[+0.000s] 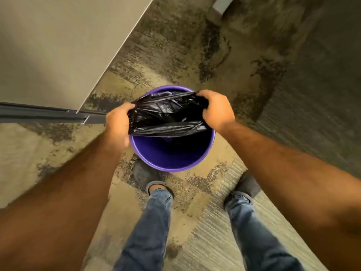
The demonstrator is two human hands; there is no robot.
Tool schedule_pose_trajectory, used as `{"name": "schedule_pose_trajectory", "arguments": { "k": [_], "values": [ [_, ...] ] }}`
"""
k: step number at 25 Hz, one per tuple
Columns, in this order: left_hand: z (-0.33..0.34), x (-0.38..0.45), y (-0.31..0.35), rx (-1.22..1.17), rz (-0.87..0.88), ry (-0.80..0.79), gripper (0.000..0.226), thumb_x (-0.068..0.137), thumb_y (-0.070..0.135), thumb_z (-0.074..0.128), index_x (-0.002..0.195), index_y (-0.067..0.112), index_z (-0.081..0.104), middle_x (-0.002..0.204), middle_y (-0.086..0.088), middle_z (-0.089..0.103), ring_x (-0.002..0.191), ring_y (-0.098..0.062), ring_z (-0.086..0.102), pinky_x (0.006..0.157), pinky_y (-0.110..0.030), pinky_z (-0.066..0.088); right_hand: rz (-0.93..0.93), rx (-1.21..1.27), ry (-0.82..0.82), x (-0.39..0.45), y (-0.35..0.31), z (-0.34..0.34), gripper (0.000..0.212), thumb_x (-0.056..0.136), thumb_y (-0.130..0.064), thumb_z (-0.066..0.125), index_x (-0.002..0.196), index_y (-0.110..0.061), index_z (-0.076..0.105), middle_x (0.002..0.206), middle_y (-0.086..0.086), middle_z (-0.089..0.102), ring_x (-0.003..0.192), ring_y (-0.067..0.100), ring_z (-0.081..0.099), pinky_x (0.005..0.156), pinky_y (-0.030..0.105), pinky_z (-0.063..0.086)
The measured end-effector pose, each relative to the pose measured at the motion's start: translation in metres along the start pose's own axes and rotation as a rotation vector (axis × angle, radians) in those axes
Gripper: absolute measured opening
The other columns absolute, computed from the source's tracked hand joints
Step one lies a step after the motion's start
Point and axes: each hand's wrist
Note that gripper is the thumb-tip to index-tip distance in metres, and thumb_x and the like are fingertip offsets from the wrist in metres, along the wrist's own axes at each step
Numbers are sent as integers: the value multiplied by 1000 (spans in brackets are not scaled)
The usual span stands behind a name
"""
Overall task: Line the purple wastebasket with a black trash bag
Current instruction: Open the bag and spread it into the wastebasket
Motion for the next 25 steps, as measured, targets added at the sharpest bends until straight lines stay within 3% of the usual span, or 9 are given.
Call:
{"name": "schedule_pose_trajectory", "arguments": {
  "k": [2, 6, 8, 10, 13, 16, 19, 22, 25],
  "values": [
    [10, 33, 10, 74, 10, 69, 32, 86, 30, 76, 64, 9, 70, 58, 5, 72, 48, -13, 68, 40, -22, 50, 55, 100, -23, 28, 0, 3, 69, 75, 5, 57, 140, -17, 61, 131, 15, 73, 122, 32, 68, 101, 34, 53],
    [27, 95, 17, 344, 129, 91, 45, 91, 46, 74, 90, 1, 73, 103, -16, 80, 88, -28, 76, 86, -46, 63, 146, 124, -167, 88, -1, 11, 76, 77, -1, 75, 147, -17, 50, 123, 12, 68, 100, 26, 66, 72, 22, 52],
    [19, 105, 9, 291, 14, 99, 44, 84, 49, 81, 91, 6, 73, 103, -14, 81, 85, -30, 79, 78, -50, 66, 275, 204, -339, 105, 5, 11, 69, 80, -3, 78, 142, -23, 56, 119, 11, 70, 94, 25, 70, 67, 24, 58],
    [-2, 96, -10, 307, -114, 116, 62, 73, 66, 81, 99, 11, 74, 97, -6, 80, 81, -29, 79, 73, -46, 66, 356, 283, -497, 98, 26, 3, 64, 82, 3, 77, 136, -27, 62, 133, 15, 72, 112, 33, 73, 90, 40, 58],
    [-43, 59, -49, 361, -130, 33, 69, 67, 84, 67, 102, 24, 73, 89, 5, 82, 81, -20, 80, 74, -37, 62, 267, 386, -463, 47, 67, -3, 82, 72, 17, 82, 139, -27, 60, 140, 22, 65, 99, 28, 67, 74, 35, 57],
    [-71, 23, -91, 271, -25, -94, 58, 73, 48, 89, 121, 24, 67, 108, -1, 81, 94, -18, 80, 78, -36, 65, 177, 569, -224, -29, 94, 16, 89, 71, 27, 78, 140, -26, 55, 126, 15, 60, 87, 20, 59, 72, 25, 59],
    [-82, -3, -122, 217, -1, -120, 57, 75, 3, 88, 121, 27, 64, 106, 0, 81, 95, -14, 80, 77, -28, 64, 285, 633, -5, -75, 109, 39, 74, 78, 25, 74, 123, -32, 60, 108, -1, 58, 77, 15, 56, 67, 14, 58],
    [-78, -34, -139, 256, -8, 17, 43, 84, -4, 79, 108, 28, 63, 101, -4, 80, 87, -18, 79, 76, -34, 65, 426, 747, 116, -89, 107, 48, 52, 80, 16, 80, 114, -21, 67, 102, 0, 65, 74, 8, 64, 71, 13, 58],
    [-67, -64, -149, 244, 15, 96, 19, 97, 5, 68, 99, 23, 64, 98, -6, 76, 86, -22, 75, 76, -37, 64, 477, 810, 91, -82, 100, 47, 30, 79, 8, 84, 93, -16, 73, 81, -4, 77, 66, 6, 70, 64, 19, 57]
  ]
}}
Point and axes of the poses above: each hand's wrist, its own x-axis towards the middle knuckle, its own z-axis out of the palm, y = z × x
